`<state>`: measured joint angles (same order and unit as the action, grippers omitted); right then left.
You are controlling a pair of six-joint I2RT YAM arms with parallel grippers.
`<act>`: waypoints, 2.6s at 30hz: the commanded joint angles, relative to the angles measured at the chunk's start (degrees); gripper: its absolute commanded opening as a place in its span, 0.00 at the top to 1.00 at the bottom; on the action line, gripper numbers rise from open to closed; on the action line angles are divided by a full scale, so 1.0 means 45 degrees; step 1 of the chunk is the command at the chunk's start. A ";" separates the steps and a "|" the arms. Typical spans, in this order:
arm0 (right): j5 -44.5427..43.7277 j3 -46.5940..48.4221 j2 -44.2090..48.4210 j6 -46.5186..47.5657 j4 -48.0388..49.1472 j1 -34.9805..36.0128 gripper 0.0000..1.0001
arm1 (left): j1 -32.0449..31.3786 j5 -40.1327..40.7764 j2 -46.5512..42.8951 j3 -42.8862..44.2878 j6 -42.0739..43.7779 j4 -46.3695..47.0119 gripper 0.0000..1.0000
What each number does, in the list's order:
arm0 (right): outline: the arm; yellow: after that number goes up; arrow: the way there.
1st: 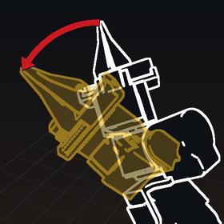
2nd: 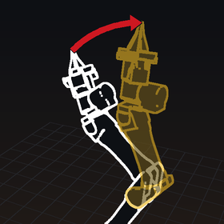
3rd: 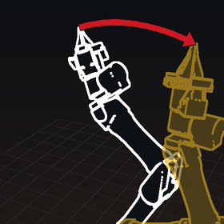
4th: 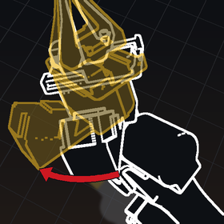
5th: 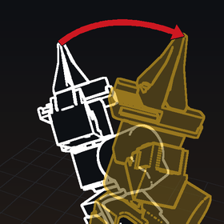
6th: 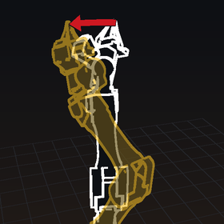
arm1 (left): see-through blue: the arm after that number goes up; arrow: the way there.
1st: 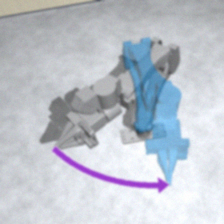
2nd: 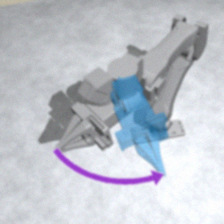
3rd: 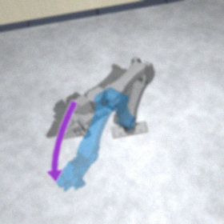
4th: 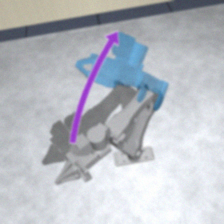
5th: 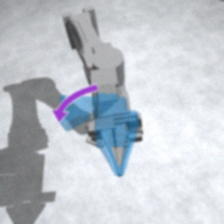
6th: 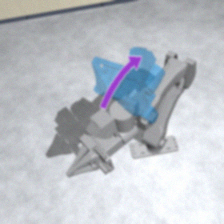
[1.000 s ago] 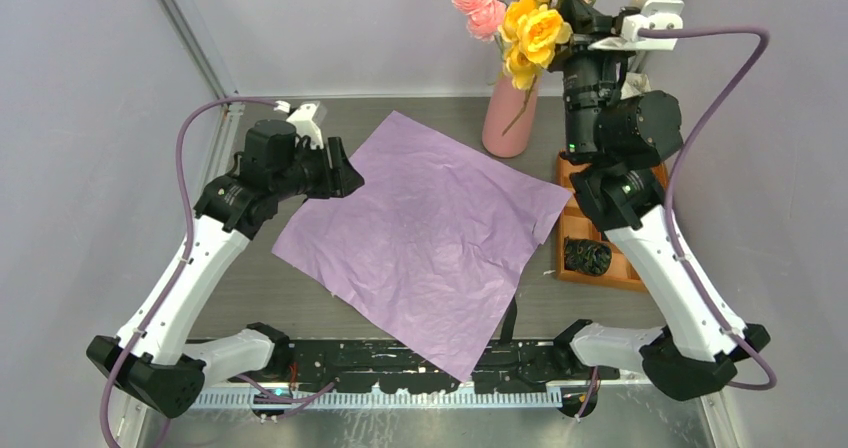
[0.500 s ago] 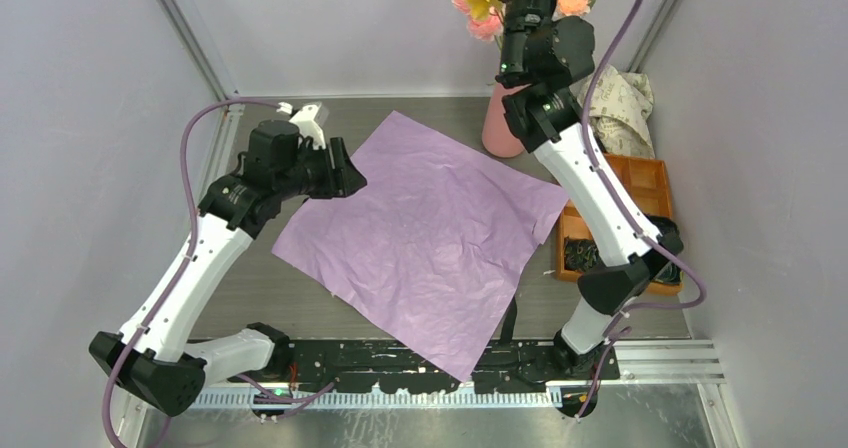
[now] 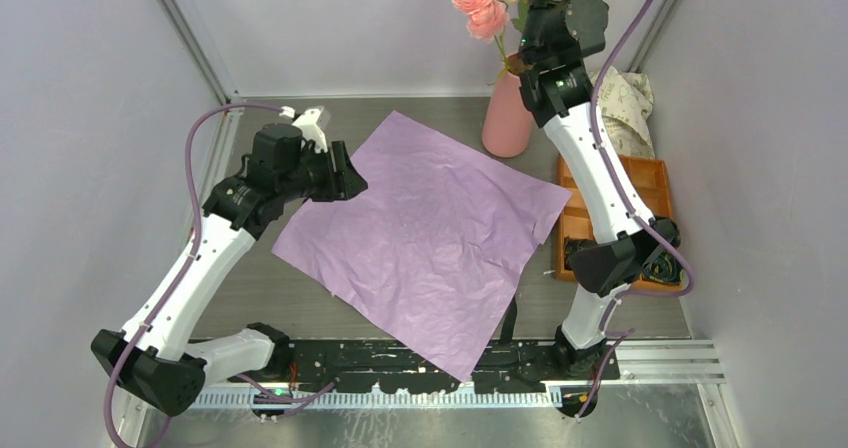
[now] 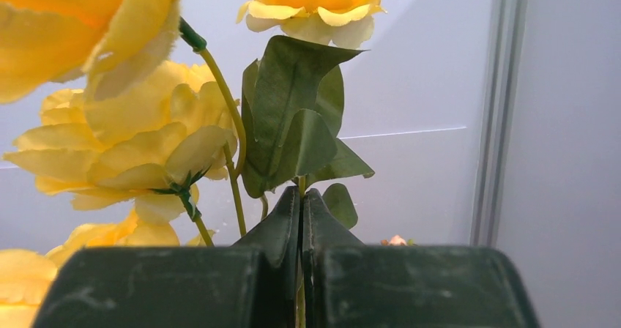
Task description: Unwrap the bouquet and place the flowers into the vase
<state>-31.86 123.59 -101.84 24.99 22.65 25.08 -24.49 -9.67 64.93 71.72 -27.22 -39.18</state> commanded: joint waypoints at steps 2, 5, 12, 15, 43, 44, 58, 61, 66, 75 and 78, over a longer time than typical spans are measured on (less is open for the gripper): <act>0.0216 0.1063 -0.0111 -0.1692 -0.0217 -0.0738 0.99 | 0.0051 -0.0050 -0.0266 -0.0039 0.0024 0.0498 0.48; 0.0370 0.1158 -0.0264 -0.2560 -0.0594 -0.1113 0.99 | 0.0042 0.0009 -0.0342 -0.0067 0.0036 0.0465 0.48; 0.0450 0.1044 -0.0602 -0.3024 -0.0879 -0.1280 0.99 | 0.0052 0.0160 -0.0353 -0.0152 0.0093 0.0406 0.48; 0.0404 0.0804 -0.0719 -0.3114 -0.0864 -0.1315 0.99 | 0.0047 0.0128 -0.0271 -0.0110 0.0098 0.0389 0.48; -0.0009 -0.2814 -0.1372 -0.4559 -0.0642 -0.2211 0.99 | 0.0052 0.0292 -0.0244 -0.0156 0.0113 0.0249 0.47; -0.0028 -0.2955 -0.1372 -0.4617 -0.0626 -0.2241 0.99 | 0.0049 0.0303 -0.0223 -0.0147 0.0117 0.0249 0.48; -0.0398 -0.4894 -0.1294 -0.4831 -0.0309 -0.2405 0.99 | 0.0052 0.0295 -0.0071 -0.0108 0.0113 0.0224 0.48; -0.0396 -0.5222 -0.1222 -0.4831 -0.0194 -0.2403 0.99 | 0.0052 0.0330 0.0026 -0.0056 0.0133 0.0220 0.47; -0.0411 -0.5594 -0.1020 -0.5005 -0.0232 -0.2392 0.99 | 0.0054 0.0323 0.0049 -0.0046 0.0102 0.0121 0.48; 0.0101 -0.6162 -0.0353 -0.5281 -0.0528 -0.2396 0.73 | 0.0052 0.0325 -0.0010 -0.0072 0.0054 0.0121 0.48; 0.0293 -0.6278 -0.0162 -0.5519 -0.0665 -0.2382 0.60 | 0.0052 0.0333 -0.0062 -0.0079 0.0053 0.0096 0.48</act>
<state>-32.53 95.44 -107.55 2.07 19.00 13.98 -24.49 -8.56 65.60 70.89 -27.00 -39.72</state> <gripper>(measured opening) 0.330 0.525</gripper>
